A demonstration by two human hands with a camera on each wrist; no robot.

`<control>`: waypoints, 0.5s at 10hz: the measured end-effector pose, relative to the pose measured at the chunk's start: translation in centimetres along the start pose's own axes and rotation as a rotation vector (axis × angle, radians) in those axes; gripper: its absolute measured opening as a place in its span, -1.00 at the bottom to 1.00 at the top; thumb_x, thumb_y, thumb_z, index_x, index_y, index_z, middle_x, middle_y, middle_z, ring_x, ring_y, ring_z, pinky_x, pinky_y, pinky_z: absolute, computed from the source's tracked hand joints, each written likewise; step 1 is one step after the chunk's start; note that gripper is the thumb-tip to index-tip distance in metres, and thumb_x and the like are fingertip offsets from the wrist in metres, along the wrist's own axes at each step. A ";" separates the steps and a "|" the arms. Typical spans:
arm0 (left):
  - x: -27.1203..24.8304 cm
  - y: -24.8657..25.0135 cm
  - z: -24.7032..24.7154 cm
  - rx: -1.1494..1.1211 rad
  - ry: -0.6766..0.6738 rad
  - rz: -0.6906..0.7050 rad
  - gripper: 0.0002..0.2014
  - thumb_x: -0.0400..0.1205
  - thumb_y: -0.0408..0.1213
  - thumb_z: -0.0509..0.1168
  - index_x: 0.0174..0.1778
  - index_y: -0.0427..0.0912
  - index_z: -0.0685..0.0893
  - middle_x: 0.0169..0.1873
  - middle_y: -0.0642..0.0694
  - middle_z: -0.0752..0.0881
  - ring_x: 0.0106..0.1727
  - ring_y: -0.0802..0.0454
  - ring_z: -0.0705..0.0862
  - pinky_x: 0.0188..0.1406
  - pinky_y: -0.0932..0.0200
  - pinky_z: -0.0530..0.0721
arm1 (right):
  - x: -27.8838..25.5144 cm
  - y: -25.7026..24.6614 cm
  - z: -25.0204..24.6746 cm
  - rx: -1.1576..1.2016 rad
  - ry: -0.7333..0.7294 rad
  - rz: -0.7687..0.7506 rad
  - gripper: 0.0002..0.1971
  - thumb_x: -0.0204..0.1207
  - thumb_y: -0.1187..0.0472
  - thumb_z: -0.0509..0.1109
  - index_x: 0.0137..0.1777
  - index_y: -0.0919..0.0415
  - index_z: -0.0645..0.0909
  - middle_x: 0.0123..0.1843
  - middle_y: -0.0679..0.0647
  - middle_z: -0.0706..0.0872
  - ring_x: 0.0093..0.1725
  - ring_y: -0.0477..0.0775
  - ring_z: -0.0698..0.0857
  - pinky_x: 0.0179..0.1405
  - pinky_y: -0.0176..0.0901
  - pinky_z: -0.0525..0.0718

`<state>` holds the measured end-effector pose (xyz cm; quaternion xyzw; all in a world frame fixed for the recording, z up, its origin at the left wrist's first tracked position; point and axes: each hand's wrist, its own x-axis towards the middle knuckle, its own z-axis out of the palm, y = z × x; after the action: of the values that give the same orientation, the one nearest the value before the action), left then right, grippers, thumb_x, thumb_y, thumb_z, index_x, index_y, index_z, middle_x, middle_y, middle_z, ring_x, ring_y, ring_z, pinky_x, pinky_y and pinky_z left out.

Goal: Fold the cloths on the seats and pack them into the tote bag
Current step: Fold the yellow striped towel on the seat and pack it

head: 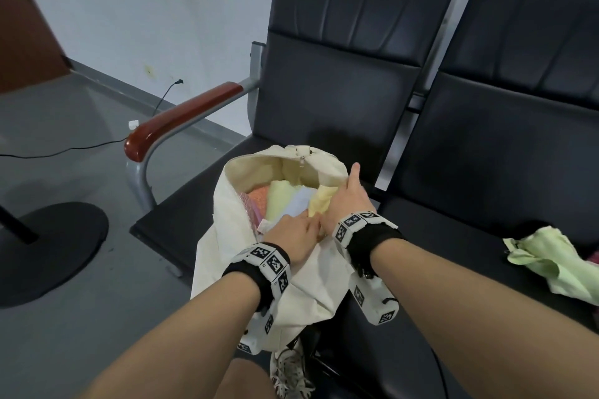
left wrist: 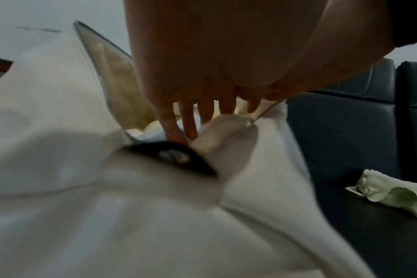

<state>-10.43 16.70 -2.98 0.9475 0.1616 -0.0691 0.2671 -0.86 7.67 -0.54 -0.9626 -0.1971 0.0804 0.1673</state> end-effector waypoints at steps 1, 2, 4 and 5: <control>0.1 0.9 0.9 0.040 -0.131 -0.077 -0.55 0.82 -0.01 -0.15 0.37 -0.12 0.54 0.32 -0.21 0.56 0.37 -0.30 0.50 0.36 -0.17 0.48 | 0.0 1.2 -1.3 0.011 0.013 -0.026 -0.22 0.54 0.14 0.28 0.66 0.42 0.01 0.73 0.19 -0.25 0.58 0.12 0.29 0.45 -0.15 0.38; -0.2 2.4 1.4 -0.010 -0.084 -0.050 -0.55 0.83 -0.02 -0.16 0.53 -0.02 0.45 0.52 -0.18 0.43 0.53 -0.31 0.35 0.51 -0.23 0.34 | -0.5 2.6 -2.4 -0.042 -0.007 -0.035 -0.16 0.53 0.16 0.33 0.69 0.33 -0.07 0.72 0.22 -0.05 0.61 0.24 0.30 0.45 -0.01 0.45; -1.8 6.1 2.0 0.072 0.236 0.068 -0.47 0.80 0.01 0.02 0.70 -0.03 0.20 0.71 -0.20 0.11 0.71 -0.17 0.05 0.63 -0.11 0.16 | -4.0 8.1 -5.1 -0.053 0.016 0.002 -0.12 0.56 0.10 0.35 0.69 0.41 -0.10 0.70 0.34 0.03 0.64 0.31 0.22 0.58 0.08 0.33; -1.9 8.9 2.5 0.065 0.291 0.170 -0.45 0.78 -0.01 0.08 0.69 -0.05 0.22 0.70 -0.19 0.15 0.72 -0.15 0.05 0.65 -0.10 0.18 | -5.5 10.8 -6.3 -0.045 0.026 0.107 -0.10 0.53 -0.05 0.33 0.66 0.48 0.01 0.73 0.28 -0.12 0.65 0.18 0.20 0.55 -0.07 0.34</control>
<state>-9.27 7.66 -0.36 0.9659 0.1158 0.0865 0.2148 -0.61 -5.78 2.00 -0.9763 -0.1448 0.0723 0.1436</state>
